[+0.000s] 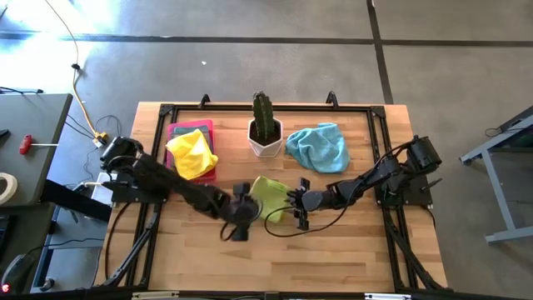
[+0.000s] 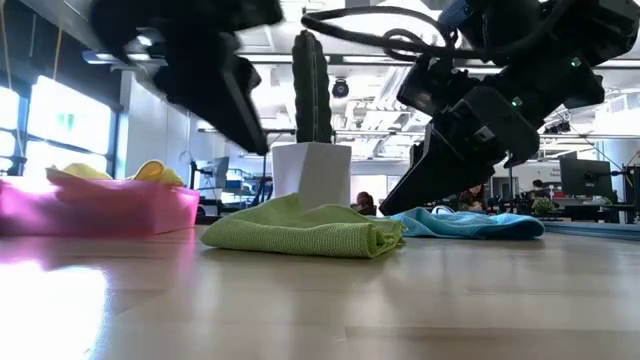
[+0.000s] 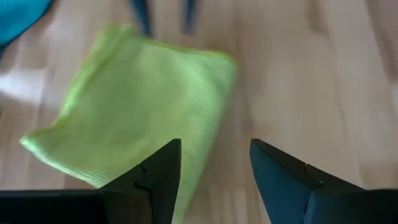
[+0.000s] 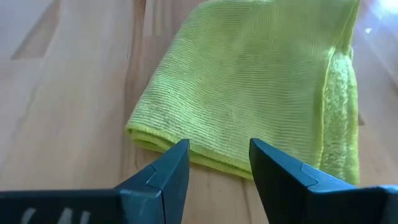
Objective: Fold microfiber towels
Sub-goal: Fold the light green towel
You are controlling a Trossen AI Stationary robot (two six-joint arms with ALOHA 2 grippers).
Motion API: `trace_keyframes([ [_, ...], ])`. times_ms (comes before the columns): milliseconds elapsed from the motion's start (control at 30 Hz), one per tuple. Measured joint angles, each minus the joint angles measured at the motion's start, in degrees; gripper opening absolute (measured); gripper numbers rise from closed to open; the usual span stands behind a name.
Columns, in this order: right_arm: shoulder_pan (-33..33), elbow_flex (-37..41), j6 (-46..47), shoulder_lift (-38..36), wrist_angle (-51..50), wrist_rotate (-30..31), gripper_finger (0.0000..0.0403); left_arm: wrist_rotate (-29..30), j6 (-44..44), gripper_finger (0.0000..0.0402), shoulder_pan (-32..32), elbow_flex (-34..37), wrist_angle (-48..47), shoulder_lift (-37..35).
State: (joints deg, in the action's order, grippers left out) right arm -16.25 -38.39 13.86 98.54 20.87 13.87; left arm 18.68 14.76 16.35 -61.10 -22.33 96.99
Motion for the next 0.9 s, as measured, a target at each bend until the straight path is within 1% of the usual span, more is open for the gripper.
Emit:
trace_keyframes([
  [133,-0.2,0.0,-2.7,0.0,0.4,0.1,0.0161,3.7,-8.0,0.0180,4.3,0.4,-0.3,2.3],
  [233,-0.6,0.0,-3.5,0.0,1.9,0.0,0.0161,8.3,-12.6,0.0180,6.1,0.4,0.8,5.0],
  [333,-1.3,-0.1,-3.4,0.6,4.0,-0.7,0.0161,13.4,-13.9,0.0180,6.6,0.4,2.3,7.6],
  [433,-2.5,-0.3,-3.7,2.0,7.0,-0.5,0.0161,15.7,-13.9,0.0180,6.1,0.4,3.4,9.4],
  [533,-3.1,-0.4,-2.3,3.6,10.1,0.9,0.0161,15.9,-11.0,0.0180,4.9,0.3,2.8,10.3],
  [667,-2.8,-1.1,7.2,6.6,12.8,3.7,0.0161,15.7,-4.5,0.0180,2.9,0.3,1.8,10.1],
  [767,-2.7,-1.3,13.5,9.1,14.3,3.9,0.0161,15.5,1.5,0.0180,1.4,-0.2,0.6,9.3],
  [900,-3.4,-2.2,15.7,11.1,13.6,3.2,0.0161,15.1,8.6,0.0180,-0.1,-1.1,-2.9,8.4],
])
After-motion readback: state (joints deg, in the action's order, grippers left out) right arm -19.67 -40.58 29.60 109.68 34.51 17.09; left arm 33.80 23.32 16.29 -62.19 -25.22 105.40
